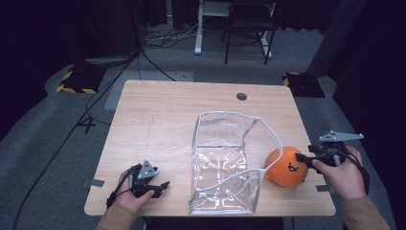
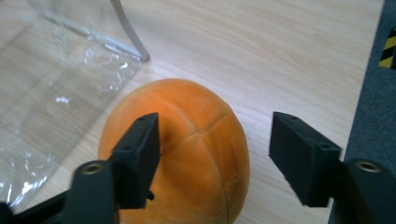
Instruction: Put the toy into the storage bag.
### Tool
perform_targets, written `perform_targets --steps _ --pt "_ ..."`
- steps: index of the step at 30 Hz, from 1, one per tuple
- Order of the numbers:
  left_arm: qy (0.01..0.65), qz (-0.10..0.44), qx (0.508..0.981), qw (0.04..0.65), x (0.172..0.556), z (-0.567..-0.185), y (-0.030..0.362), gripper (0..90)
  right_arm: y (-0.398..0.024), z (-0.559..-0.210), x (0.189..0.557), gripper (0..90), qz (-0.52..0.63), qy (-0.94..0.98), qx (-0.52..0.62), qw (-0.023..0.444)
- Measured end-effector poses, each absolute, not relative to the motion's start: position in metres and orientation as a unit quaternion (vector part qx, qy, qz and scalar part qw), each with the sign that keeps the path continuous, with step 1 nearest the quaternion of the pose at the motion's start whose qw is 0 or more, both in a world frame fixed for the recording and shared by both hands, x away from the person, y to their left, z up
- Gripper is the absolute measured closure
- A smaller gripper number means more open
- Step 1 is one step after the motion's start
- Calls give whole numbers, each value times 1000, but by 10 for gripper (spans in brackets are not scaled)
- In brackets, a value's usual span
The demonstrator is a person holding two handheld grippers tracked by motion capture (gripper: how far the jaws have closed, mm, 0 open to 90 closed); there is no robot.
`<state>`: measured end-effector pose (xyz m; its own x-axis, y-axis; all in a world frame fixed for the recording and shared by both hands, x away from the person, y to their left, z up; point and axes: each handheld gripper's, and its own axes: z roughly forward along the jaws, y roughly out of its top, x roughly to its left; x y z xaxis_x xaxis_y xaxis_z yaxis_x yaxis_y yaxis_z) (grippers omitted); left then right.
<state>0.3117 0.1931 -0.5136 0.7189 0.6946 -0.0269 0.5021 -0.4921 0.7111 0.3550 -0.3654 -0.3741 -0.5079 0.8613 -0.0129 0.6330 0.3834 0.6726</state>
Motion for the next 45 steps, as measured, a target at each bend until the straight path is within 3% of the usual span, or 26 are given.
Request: perform_targets --steps 4,7,8,9,12,22,45 --pt "350 133 854 362 312 -514 193 287 -361 -381 366 270 289 824 461 161" --pt "350 133 853 362 312 -514 193 287 -360 -383 370 277 290 823 466 148" --pt "350 133 853 362 312 -514 193 287 -359 -385 373 420 294 828 461 122" --pt "350 134 854 362 312 -514 193 287 -358 -385 372 490 297 831 458 110" --pt "350 133 854 362 312 -514 193 287 -354 -381 368 609 282 843 448 94" --pt "350 135 855 359 312 -513 192 281 -345 -368 354 742 260 860 426 106" --pt "352 136 853 360 313 -513 191 279 -351 -303 322 768 268 857 415 144"
